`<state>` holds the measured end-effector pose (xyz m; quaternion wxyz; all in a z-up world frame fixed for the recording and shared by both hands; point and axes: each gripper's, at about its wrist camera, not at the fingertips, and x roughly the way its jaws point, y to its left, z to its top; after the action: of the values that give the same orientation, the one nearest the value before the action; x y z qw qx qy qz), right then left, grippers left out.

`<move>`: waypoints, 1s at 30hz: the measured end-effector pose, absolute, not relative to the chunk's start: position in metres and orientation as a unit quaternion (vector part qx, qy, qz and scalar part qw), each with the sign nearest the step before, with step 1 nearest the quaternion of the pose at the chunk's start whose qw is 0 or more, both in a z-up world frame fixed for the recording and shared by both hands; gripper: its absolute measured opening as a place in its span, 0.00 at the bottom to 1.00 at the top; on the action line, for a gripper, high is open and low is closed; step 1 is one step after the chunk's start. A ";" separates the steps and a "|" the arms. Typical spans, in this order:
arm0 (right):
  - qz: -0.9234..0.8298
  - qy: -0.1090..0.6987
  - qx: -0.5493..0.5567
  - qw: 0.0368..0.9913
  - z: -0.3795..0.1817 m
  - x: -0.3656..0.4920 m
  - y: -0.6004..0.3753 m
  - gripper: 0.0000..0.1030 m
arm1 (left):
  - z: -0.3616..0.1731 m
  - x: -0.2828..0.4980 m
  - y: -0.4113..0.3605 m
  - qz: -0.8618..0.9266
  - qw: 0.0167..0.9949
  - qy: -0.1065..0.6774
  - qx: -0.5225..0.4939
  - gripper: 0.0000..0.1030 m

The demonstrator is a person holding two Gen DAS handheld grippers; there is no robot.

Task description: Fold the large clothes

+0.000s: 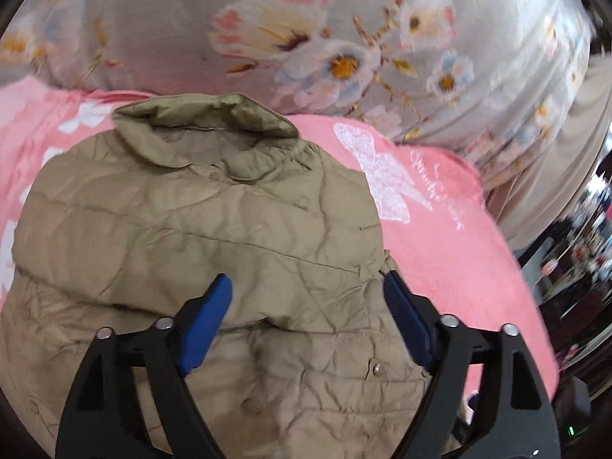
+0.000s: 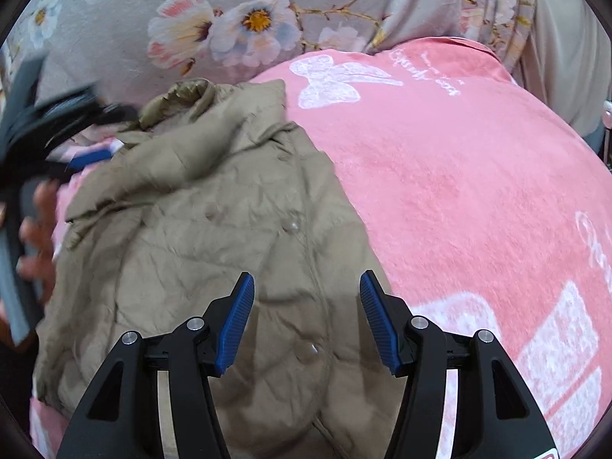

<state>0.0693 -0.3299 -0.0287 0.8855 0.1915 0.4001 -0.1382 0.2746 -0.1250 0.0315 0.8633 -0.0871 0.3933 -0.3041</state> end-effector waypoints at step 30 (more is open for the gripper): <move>-0.045 0.291 0.177 0.939 0.094 0.267 -0.326 0.03 | -0.052 0.403 0.087 -0.122 0.794 0.468 -0.367 0.54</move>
<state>0.2669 -0.3260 0.0944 0.9392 0.1768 0.2911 -0.0445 0.4026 0.0868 -0.0517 0.7945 -0.3671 0.4683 -0.1216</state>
